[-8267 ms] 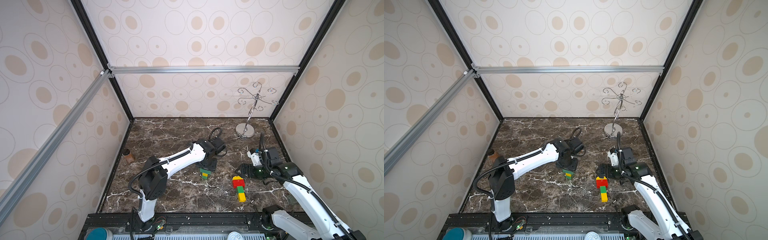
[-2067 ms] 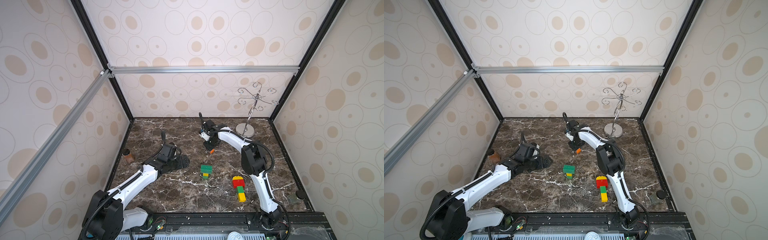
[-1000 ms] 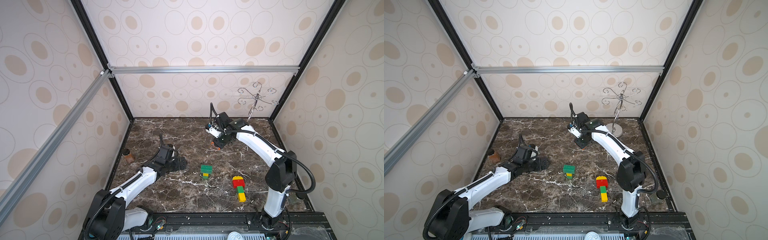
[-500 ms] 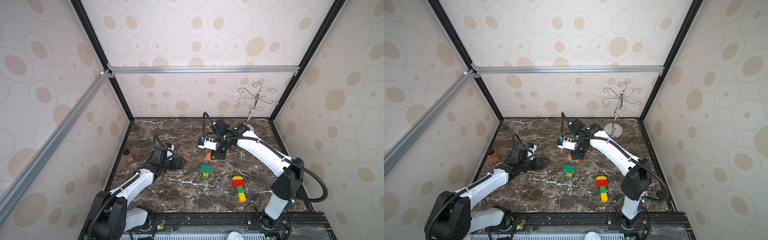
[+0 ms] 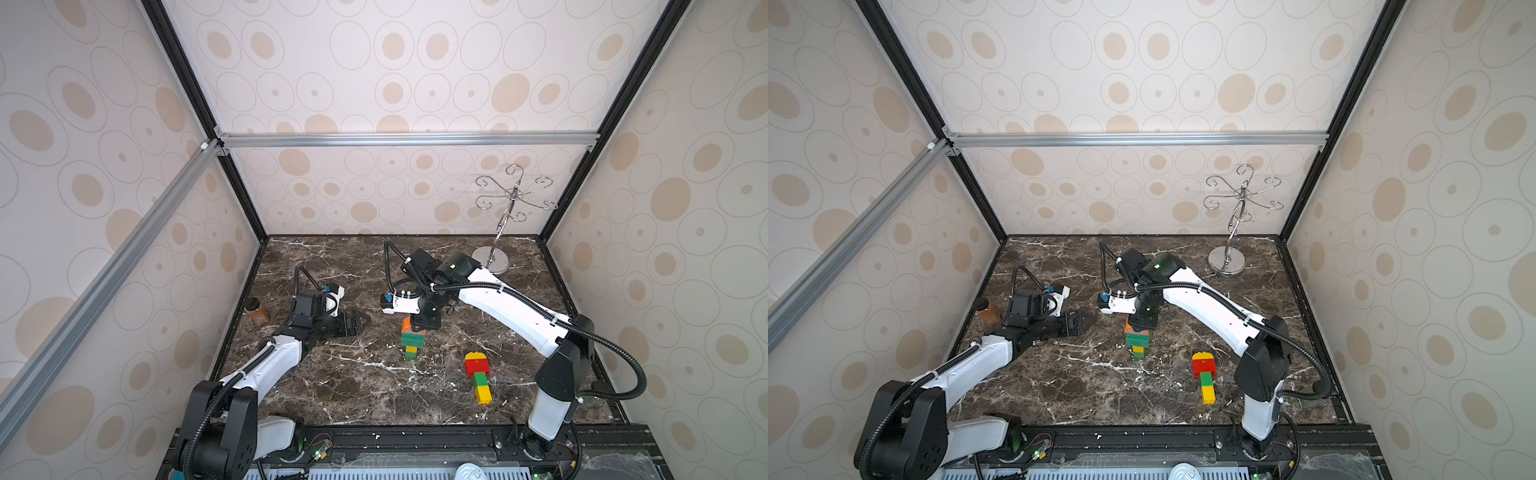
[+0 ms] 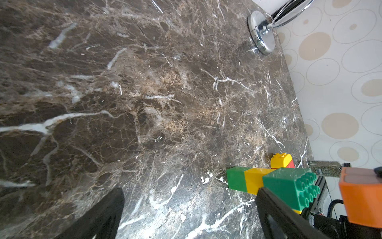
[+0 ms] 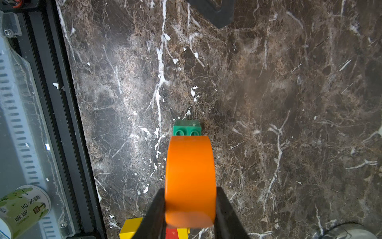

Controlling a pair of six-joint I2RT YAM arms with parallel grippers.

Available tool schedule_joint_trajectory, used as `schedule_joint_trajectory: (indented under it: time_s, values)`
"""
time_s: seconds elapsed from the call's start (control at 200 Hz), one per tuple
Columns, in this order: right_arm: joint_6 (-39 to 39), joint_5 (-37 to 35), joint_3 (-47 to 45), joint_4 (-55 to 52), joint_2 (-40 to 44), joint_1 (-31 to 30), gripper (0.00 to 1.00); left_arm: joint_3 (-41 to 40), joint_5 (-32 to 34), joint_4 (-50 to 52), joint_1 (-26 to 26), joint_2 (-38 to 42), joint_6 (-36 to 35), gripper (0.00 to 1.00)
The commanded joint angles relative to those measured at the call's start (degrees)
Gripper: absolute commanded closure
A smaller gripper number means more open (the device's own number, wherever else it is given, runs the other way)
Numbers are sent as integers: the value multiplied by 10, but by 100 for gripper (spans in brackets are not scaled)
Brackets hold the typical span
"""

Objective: Assemble an ice cream with lego
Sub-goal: Assemble the lego brick with the lego brick.

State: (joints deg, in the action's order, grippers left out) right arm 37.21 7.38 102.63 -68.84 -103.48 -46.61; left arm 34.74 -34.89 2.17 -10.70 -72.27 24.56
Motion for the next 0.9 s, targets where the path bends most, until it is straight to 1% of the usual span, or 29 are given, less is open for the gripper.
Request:
schedule_joint_trajectory:
  time_s: [0.0,0.49,0.895]
  values:
    - [6,-13,-6,-10,0,-4,100,8,-22,-11,5,-1,-14,0]
    - [-25,-1,-23,9,-11,-6,100,3,-11,-9,6,-6,-9,0]
    - [-27,4,-27,5,-22,-6,100,4,-11,-6,7,-13,-12,0]
